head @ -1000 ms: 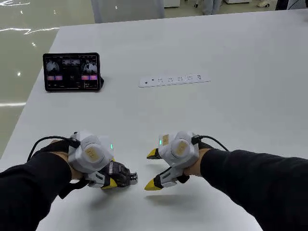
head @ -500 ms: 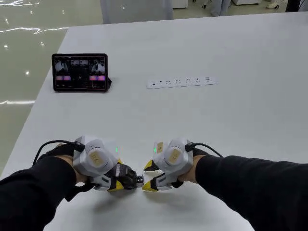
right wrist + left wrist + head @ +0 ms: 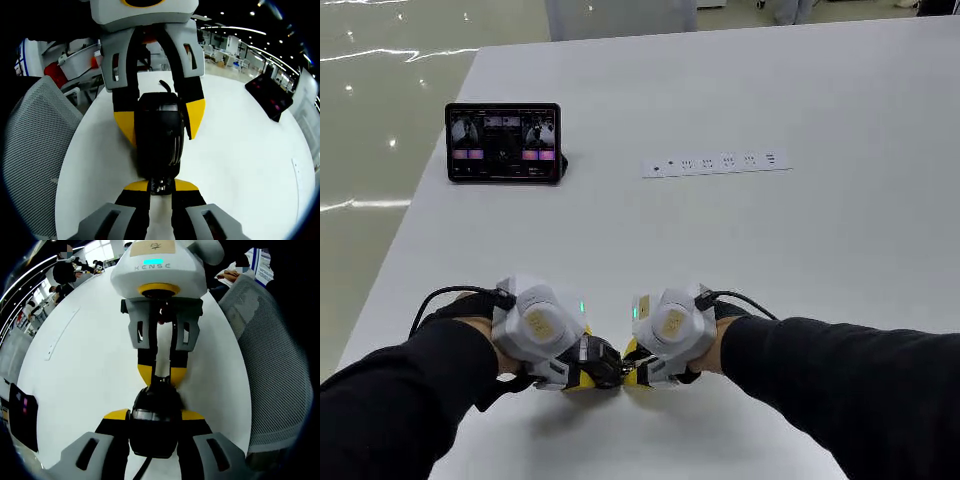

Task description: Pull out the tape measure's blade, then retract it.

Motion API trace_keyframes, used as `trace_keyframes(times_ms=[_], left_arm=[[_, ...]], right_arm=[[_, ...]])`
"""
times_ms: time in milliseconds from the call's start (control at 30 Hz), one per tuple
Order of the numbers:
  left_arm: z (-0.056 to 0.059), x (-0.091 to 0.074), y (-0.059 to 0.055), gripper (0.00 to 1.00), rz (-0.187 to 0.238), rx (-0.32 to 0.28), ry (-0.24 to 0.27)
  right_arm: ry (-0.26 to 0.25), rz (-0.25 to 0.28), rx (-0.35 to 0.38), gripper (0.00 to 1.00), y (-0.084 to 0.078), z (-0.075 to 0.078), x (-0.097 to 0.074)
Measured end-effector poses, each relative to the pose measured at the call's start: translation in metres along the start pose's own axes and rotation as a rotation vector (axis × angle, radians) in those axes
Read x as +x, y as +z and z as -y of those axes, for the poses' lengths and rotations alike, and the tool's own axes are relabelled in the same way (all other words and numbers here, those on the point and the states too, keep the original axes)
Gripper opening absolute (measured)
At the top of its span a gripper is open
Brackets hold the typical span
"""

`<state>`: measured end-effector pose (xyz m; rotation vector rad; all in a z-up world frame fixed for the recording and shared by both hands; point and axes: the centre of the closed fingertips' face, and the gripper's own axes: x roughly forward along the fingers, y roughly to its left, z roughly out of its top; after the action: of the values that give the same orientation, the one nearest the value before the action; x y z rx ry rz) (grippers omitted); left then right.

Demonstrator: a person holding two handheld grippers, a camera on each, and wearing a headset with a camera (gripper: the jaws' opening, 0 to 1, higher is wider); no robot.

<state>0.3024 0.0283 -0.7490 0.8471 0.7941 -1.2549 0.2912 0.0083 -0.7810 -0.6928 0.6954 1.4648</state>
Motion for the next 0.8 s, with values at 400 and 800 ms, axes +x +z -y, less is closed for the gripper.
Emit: trace_keyframes(times_ms=[400, 800], left_arm=[[0.0001, -0.0013, -0.0007, 0.31, 0.015, -0.004, 0.009], [-0.0005, -0.0015, -0.0022, 0.31, 0.01, -0.006, -0.004]], right_arm=[[0.006, 0.028, 0.003, 0.1, -0.0018, 0.0, 0.0012], [-0.001, 0.033, 0.012, 0.09, -0.0057, -0.0007, -0.0027]])
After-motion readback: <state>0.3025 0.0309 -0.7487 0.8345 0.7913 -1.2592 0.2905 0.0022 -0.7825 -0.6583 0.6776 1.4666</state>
